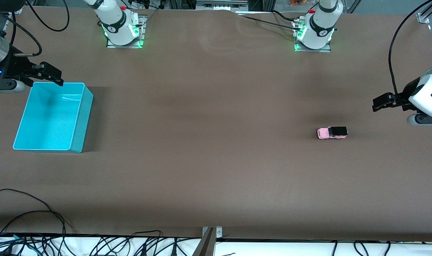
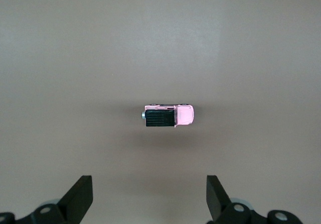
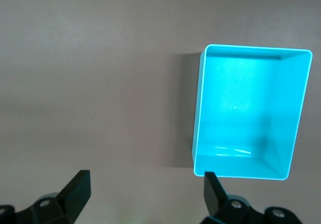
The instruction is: Wind and store pink jeep toy
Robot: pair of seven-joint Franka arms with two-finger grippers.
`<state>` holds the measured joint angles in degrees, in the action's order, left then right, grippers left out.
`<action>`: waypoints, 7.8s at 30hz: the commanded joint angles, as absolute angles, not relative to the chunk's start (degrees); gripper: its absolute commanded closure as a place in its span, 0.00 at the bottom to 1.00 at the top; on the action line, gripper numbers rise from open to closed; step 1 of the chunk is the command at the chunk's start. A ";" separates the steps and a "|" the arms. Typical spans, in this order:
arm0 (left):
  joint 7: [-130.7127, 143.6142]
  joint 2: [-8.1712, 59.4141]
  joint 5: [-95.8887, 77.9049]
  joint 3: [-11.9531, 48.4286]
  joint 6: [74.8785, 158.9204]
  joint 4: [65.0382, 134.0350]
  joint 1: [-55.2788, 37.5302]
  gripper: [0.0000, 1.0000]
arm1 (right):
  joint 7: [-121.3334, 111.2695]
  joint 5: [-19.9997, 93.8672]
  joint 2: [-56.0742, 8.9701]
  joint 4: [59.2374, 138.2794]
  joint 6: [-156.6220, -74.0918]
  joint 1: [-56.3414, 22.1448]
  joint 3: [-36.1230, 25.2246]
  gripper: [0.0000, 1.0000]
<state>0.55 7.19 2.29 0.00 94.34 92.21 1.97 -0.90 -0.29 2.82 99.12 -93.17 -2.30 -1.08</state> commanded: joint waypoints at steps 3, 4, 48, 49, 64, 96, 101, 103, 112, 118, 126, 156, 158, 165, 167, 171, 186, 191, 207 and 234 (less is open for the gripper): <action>0.00 6.86 2.90 0.09 94.13 91.84 2.02 0.00 | -0.70 -1.32 2.99 98.53 -92.90 -2.55 -1.32 0.00; 0.00 6.86 2.90 0.09 94.13 91.76 2.02 0.00 | -0.70 -1.32 2.99 98.53 -92.90 -2.55 -1.32 0.00; 0.00 6.86 2.02 0.09 94.13 91.93 2.11 0.00 | -0.70 -1.23 3.08 98.53 -92.81 -2.55 -1.32 0.00; -0.09 6.86 2.02 0.09 94.13 92.02 2.11 0.00 | -0.70 -1.23 2.99 98.53 -92.81 -2.55 -1.32 0.00; 0.00 6.86 2.11 0.09 94.04 92.11 2.11 0.00 | -0.70 -1.32 2.99 98.61 -92.72 -2.64 -1.23 0.00; 0.00 6.86 2.11 0.09 94.04 92.02 1.93 0.00 | -0.70 -1.32 2.90 98.70 -92.72 -2.72 -1.14 0.00; 0.00 6.86 2.11 0.09 94.13 91.93 1.93 0.00 | -0.70 -1.32 2.99 98.70 -92.72 -2.72 -1.14 0.00; 0.00 6.86 2.11 0.09 94.04 91.93 1.93 0.00 | -0.70 -1.32 2.99 98.61 -92.72 -2.72 -1.14 0.00; 0.00 6.86 2.11 0.09 94.04 91.93 1.93 0.00 | -0.70 -1.41 2.99 98.70 -92.64 -2.72 -1.14 0.00; 0.00 6.86 2.11 0.09 94.04 92.02 1.93 0.00 | -0.70 -1.41 2.99 98.70 -92.64 -2.72 -1.14 0.00; 0.00 6.94 2.11 0.09 94.13 91.93 1.93 0.00 | -0.70 -1.32 2.99 98.70 -92.64 -2.72 -1.14 0.00; 0.00 6.94 2.20 0.09 94.13 92.02 1.67 0.00 | -0.79 -1.32 3.08 98.61 -92.64 -2.72 -1.14 0.00; 0.17 7.12 2.28 0.09 94.13 92.02 1.58 0.00 | -0.79 -1.32 2.99 98.61 -92.64 -2.72 -1.23 0.00; 0.62 7.12 2.46 0.09 94.13 92.02 1.49 0.00 | -0.79 -1.32 2.99 98.61 -92.64 -2.64 -1.23 0.00; 0.62 7.12 2.37 0.09 94.13 92.02 1.49 0.00 | -0.79 -1.32 2.99 98.61 -92.64 -2.64 -1.23 0.00; 0.62 7.12 2.46 0.09 94.13 92.02 1.49 0.00 | -0.79 -1.32 2.99 98.61 -92.64 -2.64 -1.23 0.00; 0.70 7.12 2.46 0.18 94.13 92.20 1.23 0.00 | -0.79 -1.32 2.99 98.61 -92.64 -2.64 -1.23 0.00; 2.89 7.12 2.46 0.18 93.69 92.11 1.49 0.00 | -0.79 -1.32 2.99 98.61 -92.64 -2.72 -1.14 0.00; 36.27 10.98 2.11 0.00 93.69 92.46 2.28 0.00 | -0.79 -1.41 2.99 98.61 -92.64 -2.72 -1.23 0.00; 85.07 17.40 -0.79 0.00 123.29 112.75 4.31 0.00 | -0.70 -1.41 2.90 98.61 -92.64 -2.72 -1.14 0.00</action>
